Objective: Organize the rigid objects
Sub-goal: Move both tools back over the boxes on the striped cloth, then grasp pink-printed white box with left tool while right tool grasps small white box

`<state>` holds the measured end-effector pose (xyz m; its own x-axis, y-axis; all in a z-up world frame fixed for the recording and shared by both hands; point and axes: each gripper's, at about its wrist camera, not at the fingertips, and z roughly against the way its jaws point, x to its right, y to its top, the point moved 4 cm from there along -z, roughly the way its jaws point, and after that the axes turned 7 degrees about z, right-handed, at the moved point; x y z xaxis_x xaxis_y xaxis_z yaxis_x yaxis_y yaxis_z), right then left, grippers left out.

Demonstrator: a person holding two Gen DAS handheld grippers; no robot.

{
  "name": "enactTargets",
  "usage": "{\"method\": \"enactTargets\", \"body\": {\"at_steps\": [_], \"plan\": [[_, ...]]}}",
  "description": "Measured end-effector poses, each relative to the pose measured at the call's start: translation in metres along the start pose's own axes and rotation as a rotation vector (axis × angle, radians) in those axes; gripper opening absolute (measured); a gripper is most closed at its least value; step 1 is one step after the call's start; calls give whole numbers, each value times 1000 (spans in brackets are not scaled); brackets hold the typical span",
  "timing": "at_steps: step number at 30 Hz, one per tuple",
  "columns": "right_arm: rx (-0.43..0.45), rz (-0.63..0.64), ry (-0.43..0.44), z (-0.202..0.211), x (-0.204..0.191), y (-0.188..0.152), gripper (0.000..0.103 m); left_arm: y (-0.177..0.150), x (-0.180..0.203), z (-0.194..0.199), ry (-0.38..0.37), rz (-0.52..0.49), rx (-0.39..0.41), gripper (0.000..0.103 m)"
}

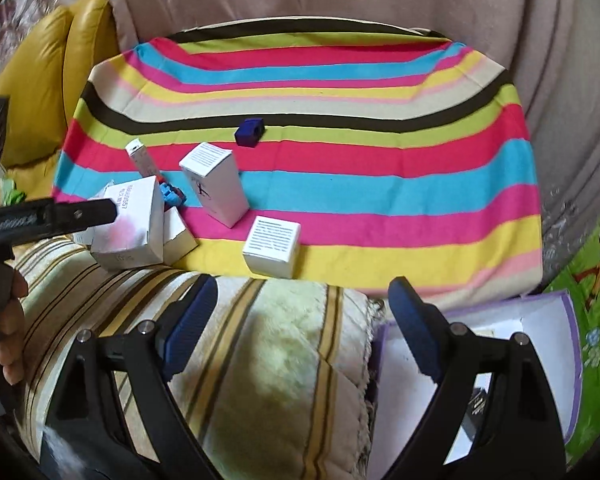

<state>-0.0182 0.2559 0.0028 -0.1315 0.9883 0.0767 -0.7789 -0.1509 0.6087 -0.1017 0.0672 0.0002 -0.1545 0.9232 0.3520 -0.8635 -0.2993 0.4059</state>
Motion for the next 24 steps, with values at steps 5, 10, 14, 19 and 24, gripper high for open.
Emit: {"method": "enactTargets", "body": {"at_steps": [5, 10, 14, 19, 24], "plan": [[-2, -7, -7, -4, -1, 3, 89, 0, 12, -12, 105, -9, -7, 77], [-12, -57, 2, -7, 10, 0, 89, 0, 20, -29, 219, -41, -19, 77], [-10, -66, 13, -7, 10, 0, 89, -3, 18, -38, 216, -55, -44, 75], [-11, -54, 14, -10, 7, 3, 89, -4, 20, -28, 169, -82, -14, 73], [-25, -60, 28, -17, 5, 6, 89, -5, 16, -10, 60, -78, 35, 72]]}}
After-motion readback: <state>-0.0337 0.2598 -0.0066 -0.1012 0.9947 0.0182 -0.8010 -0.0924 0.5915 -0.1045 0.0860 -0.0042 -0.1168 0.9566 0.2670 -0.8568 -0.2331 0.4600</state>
